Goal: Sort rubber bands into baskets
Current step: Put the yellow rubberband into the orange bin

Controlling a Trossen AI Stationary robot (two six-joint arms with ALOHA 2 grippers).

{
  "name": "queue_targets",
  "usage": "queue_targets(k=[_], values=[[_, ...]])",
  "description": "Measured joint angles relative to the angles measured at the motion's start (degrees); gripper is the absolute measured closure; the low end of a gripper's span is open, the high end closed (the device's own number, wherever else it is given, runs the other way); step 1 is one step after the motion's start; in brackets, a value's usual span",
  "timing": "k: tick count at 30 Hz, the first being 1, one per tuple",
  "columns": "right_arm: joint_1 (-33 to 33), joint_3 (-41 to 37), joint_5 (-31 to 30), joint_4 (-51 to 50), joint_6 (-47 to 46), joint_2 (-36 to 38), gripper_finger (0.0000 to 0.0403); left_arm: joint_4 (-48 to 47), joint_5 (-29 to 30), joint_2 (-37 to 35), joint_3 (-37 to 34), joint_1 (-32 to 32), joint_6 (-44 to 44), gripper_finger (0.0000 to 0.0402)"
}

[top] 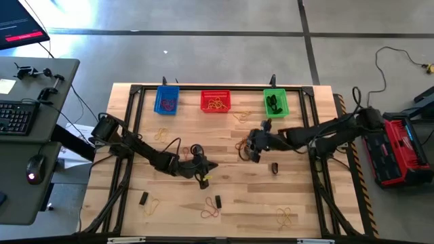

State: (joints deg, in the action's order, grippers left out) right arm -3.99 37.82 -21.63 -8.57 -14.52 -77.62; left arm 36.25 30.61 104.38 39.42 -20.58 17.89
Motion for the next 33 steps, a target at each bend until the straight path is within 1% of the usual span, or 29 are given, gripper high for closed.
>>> queue_targets(k=[5,9,13,18,27,33], values=[[6.2,0.0,4.1,-2.4,2.1,0.0,0.0279,0.0,0.0,0.0,0.0,0.0,0.0,0.0399],[10.2,0.0,5.4,-6.1,1.9,0.0,0.0279,0.0,0.0,0.0,0.0,0.0,0.0,0.0399],[12.8,0.0,6.2,-8.1,1.4,0.0,0.0279,0.0,0.0,0.0,0.0,0.0,0.0,0.0399],[14.3,0.0,8.7,-7.7,2.0,-2.4,0.0279,0.0,0.0,0.0,0.0,0.0,0.0,0.0399],[14.6,0.0,7.9,-4.1,4.5,-11.5,0.0279,-0.1,0.0,0.0,0.0,0.0,0.0,0.0399],[15.6,0.1,9.6,-1.8,4.7,-14.0,0.0281,-0.1,0.0,0.0,0.0,0.0,0.0,0.0399]])
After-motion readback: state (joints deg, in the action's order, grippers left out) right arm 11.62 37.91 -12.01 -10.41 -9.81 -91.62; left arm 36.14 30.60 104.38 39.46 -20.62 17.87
